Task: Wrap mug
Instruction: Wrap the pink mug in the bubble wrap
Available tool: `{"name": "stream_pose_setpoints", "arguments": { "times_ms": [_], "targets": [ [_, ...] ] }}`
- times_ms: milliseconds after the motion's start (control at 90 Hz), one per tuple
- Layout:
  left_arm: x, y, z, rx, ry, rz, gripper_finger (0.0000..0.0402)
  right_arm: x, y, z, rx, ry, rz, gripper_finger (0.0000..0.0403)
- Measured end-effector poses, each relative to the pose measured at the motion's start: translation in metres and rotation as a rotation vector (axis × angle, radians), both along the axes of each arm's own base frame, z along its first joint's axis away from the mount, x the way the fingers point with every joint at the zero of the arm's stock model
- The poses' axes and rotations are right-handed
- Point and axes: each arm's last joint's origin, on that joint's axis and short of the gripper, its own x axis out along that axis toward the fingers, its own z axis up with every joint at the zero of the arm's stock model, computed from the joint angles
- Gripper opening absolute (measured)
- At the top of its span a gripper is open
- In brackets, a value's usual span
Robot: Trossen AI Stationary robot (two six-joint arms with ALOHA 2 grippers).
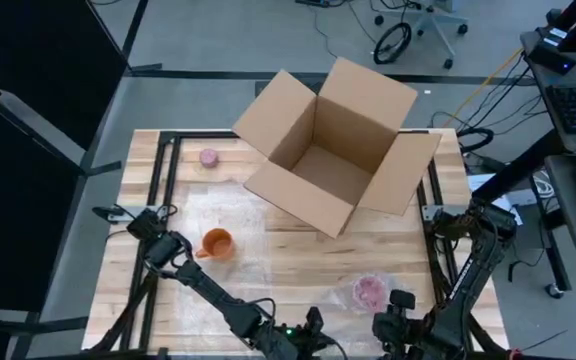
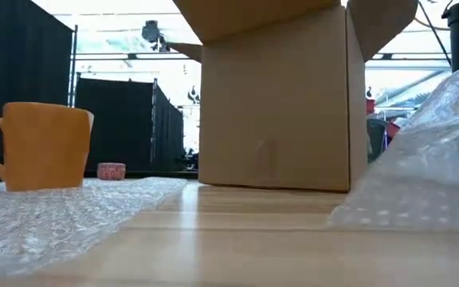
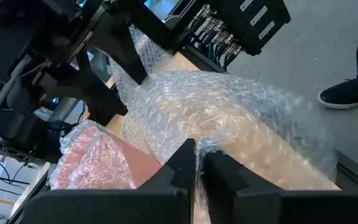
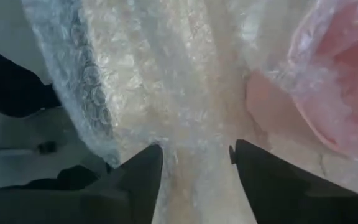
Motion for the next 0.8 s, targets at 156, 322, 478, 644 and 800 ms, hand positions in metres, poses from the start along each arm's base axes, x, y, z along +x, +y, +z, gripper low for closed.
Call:
{"name": "stream_pose_setpoints", "arguments": {
  "times_ms": [156, 322, 478, 644, 800],
  "targets": [
    [0.0, 0.0, 0.0, -0.039, 0.008, 0.018, 0.0001, -0.006, 0.005, 0.0, 0.015, 0.009, 0.035, 0.0196],
    [0.0, 0.0, 0.0, -0.066, 0.01, 0.029, 0.0001, -0.014, 0.01, 0.014, 0.055, -0.009, 0.085, 0.0196],
    [0.0, 0.0, 0.0, -0.069, 0.008, 0.03, 0.0001, -0.024, 0.009, 0.044, 0.111, -0.085, 0.106, 0.0196],
    [0.0, 0.0, 0.001, -0.074, 0.002, 0.03, 0.0001, -0.032, 0.004, 0.069, 0.145, -0.215, 0.103, 0.0196],
    [0.001, 0.0, 0.001, -0.081, -0.006, 0.03, 0.0001, -0.035, 0.001, 0.076, 0.15, -0.244, 0.107, 0.0196]
  ]
}}
